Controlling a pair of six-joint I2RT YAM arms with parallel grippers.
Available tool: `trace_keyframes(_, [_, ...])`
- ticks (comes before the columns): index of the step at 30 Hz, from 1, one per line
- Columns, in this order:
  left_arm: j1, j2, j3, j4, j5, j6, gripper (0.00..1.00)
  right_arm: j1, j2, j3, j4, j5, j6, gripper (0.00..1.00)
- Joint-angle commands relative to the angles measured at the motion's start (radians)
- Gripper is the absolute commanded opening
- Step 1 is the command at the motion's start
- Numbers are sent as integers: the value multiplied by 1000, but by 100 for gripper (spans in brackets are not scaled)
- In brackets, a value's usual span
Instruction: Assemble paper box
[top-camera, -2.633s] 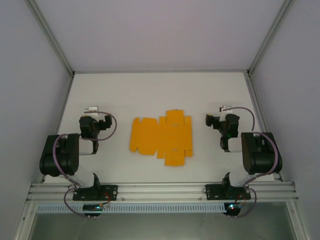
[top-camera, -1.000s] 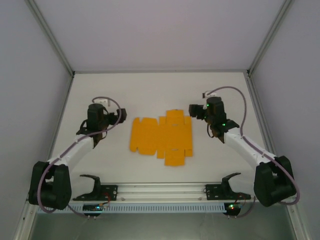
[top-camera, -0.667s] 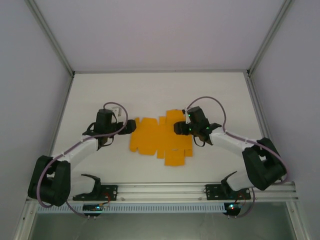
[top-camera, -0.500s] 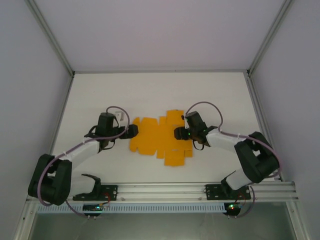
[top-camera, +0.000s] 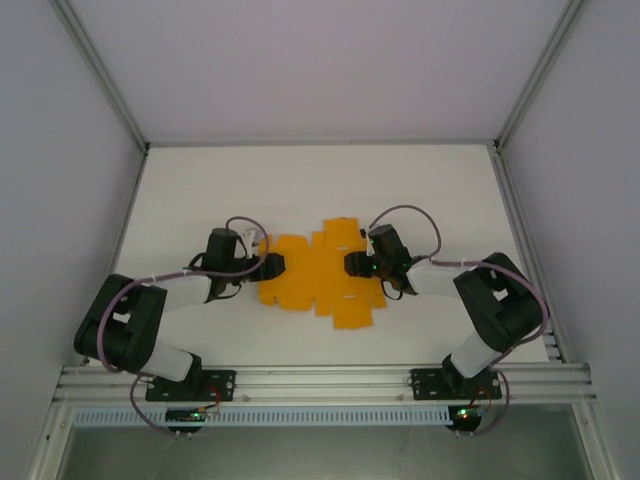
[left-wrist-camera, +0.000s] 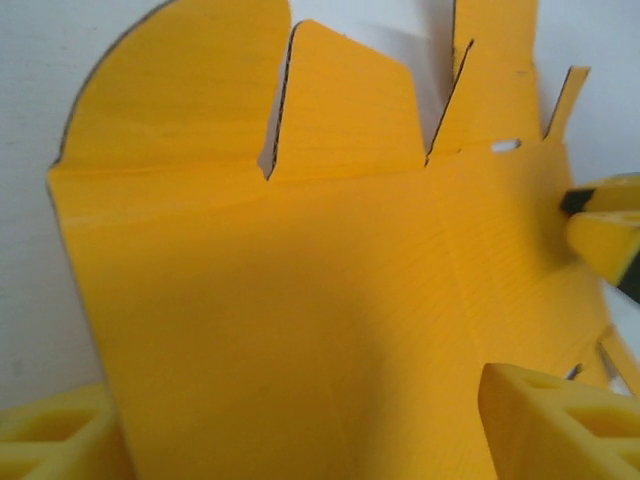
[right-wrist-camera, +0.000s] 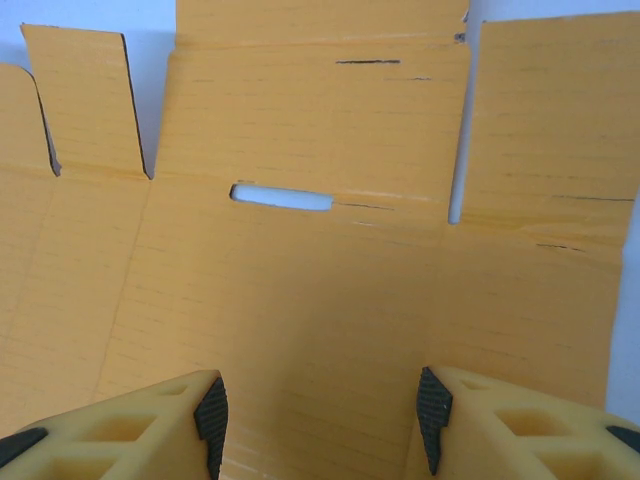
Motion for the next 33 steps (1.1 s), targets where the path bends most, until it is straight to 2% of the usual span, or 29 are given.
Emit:
trace_keyframes(1, [-6, 26, 2, 132, 78, -57, 61, -4, 38, -37, -36, 5, 1, 57])
trace_keyframes(4, [-5, 37, -1, 183, 116, -90, 42, -13, 35, -38, -24, -5, -1, 57])
trace_keyframes(8, [-6, 7, -7, 212, 104, -113, 1, -20, 15, -29, -22, -17, -4, 57])
trace_keyframes(13, [0, -89, 8, 245, 110, -143, 0, -53, -98, 8, -82, -60, -30, 62])
trace_keyframes(17, [36, -184, 50, 264, 178, -193, 0, -116, -250, 42, -174, -138, -75, 75])
trace_keyframes(24, [113, -345, 81, 313, 288, -318, 0, -275, -529, 26, -257, -402, -115, 93])
trace_keyframes(27, [121, -404, 82, 354, 320, -372, 0, -348, -606, 18, -265, -527, -92, 94])
trace_keyframes(30, [121, -466, 81, 380, 349, -384, 0, -414, -642, 25, -243, -671, -50, 90])
trace_keyframes(33, [120, -525, 83, 337, 330, -378, 0, -448, -643, 22, -132, -799, 29, 83])
